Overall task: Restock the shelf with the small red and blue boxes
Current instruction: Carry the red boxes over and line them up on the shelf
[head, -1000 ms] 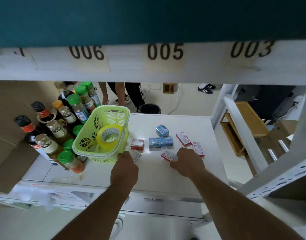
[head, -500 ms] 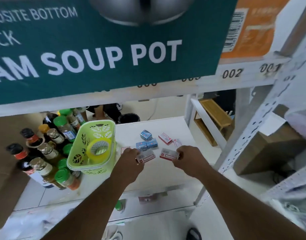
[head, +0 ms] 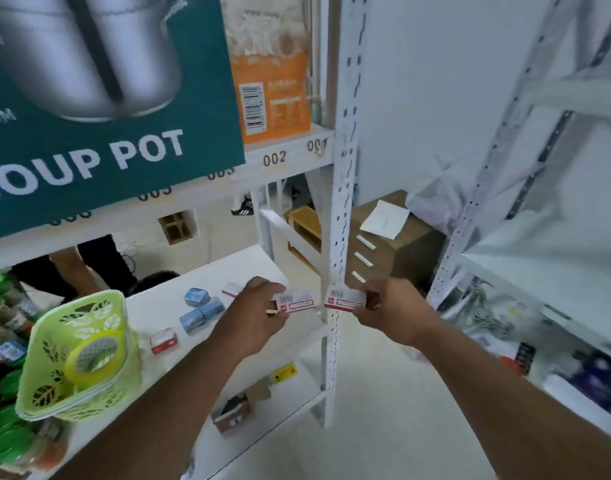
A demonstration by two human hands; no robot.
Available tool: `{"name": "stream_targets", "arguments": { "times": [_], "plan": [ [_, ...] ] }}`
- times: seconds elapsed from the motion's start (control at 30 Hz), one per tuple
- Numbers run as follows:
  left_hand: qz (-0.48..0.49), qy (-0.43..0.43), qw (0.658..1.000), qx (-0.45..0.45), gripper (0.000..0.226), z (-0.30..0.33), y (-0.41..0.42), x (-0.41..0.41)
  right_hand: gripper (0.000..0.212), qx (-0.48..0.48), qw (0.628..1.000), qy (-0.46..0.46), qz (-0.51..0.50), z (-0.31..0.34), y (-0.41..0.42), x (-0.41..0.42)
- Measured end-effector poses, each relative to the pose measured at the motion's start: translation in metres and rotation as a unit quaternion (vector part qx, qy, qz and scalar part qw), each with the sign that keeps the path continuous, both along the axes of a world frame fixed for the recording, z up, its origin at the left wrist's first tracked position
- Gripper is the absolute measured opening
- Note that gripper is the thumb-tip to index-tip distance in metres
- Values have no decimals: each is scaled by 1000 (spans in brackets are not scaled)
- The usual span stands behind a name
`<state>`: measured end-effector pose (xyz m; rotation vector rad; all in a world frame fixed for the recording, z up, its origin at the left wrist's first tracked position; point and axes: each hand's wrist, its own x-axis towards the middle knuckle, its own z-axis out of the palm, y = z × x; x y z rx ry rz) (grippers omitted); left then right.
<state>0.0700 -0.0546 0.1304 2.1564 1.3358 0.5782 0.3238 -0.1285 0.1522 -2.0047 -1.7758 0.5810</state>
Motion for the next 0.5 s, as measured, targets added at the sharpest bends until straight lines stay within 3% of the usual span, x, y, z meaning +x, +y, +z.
{"name": "stream_targets", "arguments": {
  "times": [0.23,0.5],
  "plan": [
    [-132,69,988,39,39,38,-35,136,21,14,992,-33,-118,37,-103,115],
    [-259,-17,966,0,42,114,-91,335,22,34,964,-98,-243,124,-236,261]
  ]
}}
